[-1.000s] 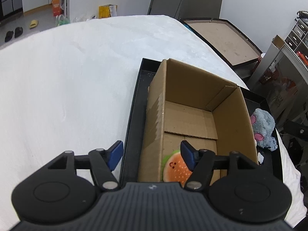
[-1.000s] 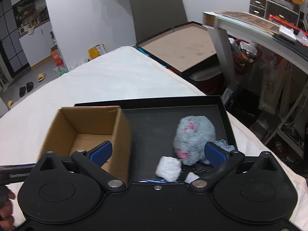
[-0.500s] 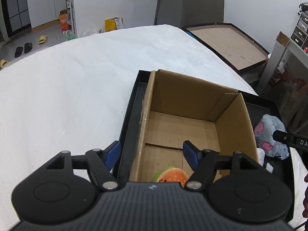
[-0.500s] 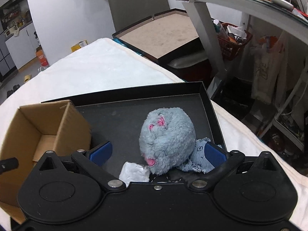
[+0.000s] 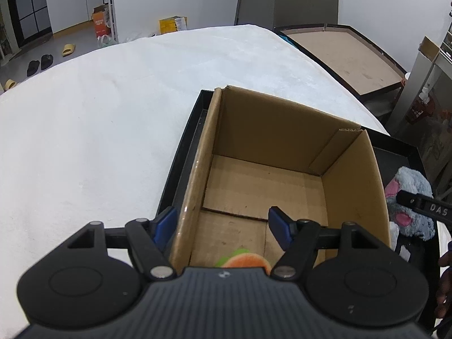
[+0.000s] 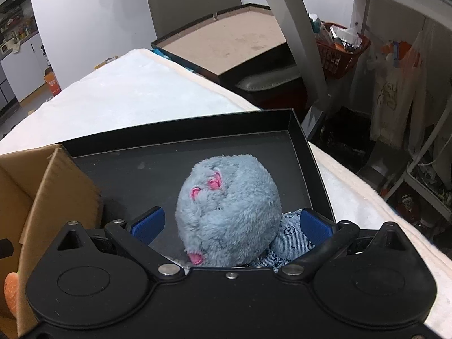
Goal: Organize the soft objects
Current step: 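Grasp the grey plush mouse with the right tool, then lift the grey mouse over the box and release it inside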
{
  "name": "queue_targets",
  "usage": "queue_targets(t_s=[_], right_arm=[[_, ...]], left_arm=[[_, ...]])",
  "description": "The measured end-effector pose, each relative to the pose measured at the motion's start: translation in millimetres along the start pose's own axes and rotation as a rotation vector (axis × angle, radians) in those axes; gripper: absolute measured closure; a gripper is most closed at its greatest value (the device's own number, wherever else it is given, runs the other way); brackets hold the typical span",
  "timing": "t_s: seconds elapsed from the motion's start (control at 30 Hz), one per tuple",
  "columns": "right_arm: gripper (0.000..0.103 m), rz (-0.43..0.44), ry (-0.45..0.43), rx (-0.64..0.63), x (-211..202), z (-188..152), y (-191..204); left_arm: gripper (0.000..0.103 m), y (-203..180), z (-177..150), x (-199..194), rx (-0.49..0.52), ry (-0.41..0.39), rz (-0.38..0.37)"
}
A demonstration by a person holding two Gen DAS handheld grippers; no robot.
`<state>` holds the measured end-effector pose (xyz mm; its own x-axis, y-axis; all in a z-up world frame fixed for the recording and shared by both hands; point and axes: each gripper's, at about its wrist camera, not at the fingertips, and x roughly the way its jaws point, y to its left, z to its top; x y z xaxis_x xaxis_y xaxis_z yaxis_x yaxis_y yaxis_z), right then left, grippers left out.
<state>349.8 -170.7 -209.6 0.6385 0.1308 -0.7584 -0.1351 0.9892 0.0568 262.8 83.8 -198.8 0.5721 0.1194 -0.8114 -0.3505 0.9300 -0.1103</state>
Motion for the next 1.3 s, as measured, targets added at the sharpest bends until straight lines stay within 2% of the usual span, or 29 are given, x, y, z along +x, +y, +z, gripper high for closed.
queue_targets(t_s=[0.1,0.17,0.27,0.43,0.87,1.1,1.3], right_arm=[[0.002,-0.019,-0.010,-0.021,4.5,-1.7,0.6],[0.011,-0.027,-0.011,-0.036,7.3,-2.5,1.5],[0.028,0.005,-0.004,-0.045,9.2,-4.0,2.6],[0.036,0.002,-0.028,-0.073,7.0,-5.3,6.4],[0.036,-0.015,-0.053,-0.059,-12.9,-2.7,7.9],[0.036,-0.006,-0.075,-0.059,-39.5,-2.7,11.5],[0.036,-0.006,-0.103,-0.085,-66.1,-1.9,23.3]], left_arm=[[0.033,-3.0,-1.2,0.1,0.000,-0.005,0.006],[0.033,-4.4,-1.0,0.5,-0.001,-0.006,0.010],[0.033,-3.2,0.1,1.2,-0.009,-0.006,0.004],[0.033,-2.7,0.6,1.6,-0.003,-0.002,0.003],[0.033,5.0,0.7,4.7,-0.026,0.033,-0.029],[0.033,10.1,-3.8,0.4,-0.017,0.043,-0.053],[0.033,14.5,-6.0,-8.6,-0.008,0.019,-0.069]])
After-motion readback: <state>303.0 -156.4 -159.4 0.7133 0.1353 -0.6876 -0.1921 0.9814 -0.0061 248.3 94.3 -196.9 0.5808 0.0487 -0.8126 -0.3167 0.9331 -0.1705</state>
